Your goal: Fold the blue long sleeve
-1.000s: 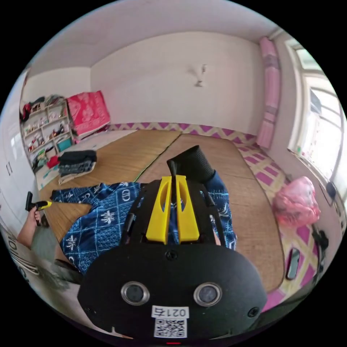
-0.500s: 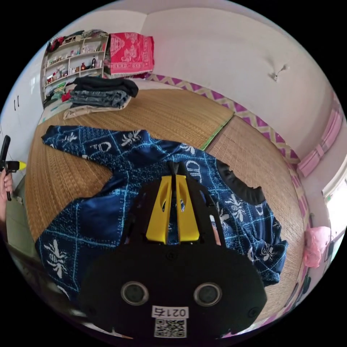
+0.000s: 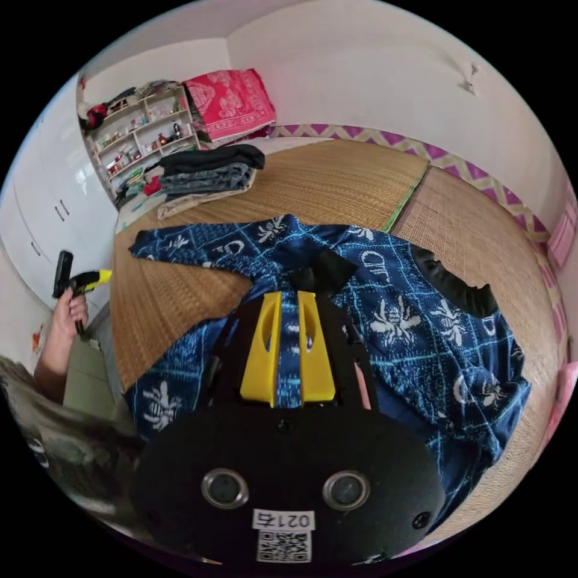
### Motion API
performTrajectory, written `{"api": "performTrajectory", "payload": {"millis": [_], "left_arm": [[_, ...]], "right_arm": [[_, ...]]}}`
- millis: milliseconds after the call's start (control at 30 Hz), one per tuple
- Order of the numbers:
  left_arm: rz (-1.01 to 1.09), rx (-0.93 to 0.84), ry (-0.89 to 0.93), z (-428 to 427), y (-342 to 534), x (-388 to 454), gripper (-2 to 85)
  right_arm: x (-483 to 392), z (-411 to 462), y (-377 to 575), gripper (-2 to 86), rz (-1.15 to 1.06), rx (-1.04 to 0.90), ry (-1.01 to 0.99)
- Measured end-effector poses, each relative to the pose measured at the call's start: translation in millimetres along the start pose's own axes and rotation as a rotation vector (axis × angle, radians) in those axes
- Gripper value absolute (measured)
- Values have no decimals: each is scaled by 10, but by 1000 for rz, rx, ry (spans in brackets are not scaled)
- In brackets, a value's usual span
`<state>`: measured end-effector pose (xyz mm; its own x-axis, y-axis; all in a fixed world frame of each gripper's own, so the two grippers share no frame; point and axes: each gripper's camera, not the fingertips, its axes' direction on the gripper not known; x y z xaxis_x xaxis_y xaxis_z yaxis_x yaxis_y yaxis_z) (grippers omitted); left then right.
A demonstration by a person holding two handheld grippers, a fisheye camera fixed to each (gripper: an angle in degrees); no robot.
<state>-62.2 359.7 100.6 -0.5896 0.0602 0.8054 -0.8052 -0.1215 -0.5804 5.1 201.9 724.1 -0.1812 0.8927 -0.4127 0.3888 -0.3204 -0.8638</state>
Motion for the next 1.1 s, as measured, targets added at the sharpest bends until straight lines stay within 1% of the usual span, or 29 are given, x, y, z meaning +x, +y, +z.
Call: {"api": "performTrajectory", "payload": {"millis": [100,133,167,200,233,267,400,433,500,567,667,800,1000,1100], "left_arm": [[16,51,-123,-132,-65,-7,43],[0,75,-161,-181,-97,-41,62],[4,101,-157,-235,-133,-73,68],[2,111,-148,-263,-159,-95,71],[-18,122,-147,-312,-232,-145,77],[-34,133,-159,-359,-319,-185,84],[-129,136,-255,-462,-648,-362,116],[-203,140,-287,-510,-726,-464,126],[-307,182,-286,-639,-766,-620,128],[-402,200,-251,-781,-770,-776,134],[-405,173,-243,-858,-844,-778,140],[-443,162,-228,-923,-1031,-810,151],[-545,196,-228,-985,-1362,-1007,102],[-598,259,-222,-1060,-1456,-1122,63]], "right_arm": [[-250,-355,320,-2,-142,-23,172],[-346,-467,516,-6,-196,-23,289],[-385,-565,733,-8,-211,-3,424],[-373,-615,840,-8,-195,9,490],[-291,-730,1043,-9,-133,33,587],[-170,-855,1232,-9,-72,51,624],[276,-1151,1733,-10,94,23,602],[412,-1231,1863,-10,142,7,581],[581,-1357,2026,-10,210,-1,544],[733,-1583,2196,-10,274,32,485],[849,-1846,2346,-10,328,79,422],[939,-2047,2441,-10,329,103,386],[1205,-2207,2553,-10,352,107,318],[1323,-2250,2660,-10,376,107,292]]}}
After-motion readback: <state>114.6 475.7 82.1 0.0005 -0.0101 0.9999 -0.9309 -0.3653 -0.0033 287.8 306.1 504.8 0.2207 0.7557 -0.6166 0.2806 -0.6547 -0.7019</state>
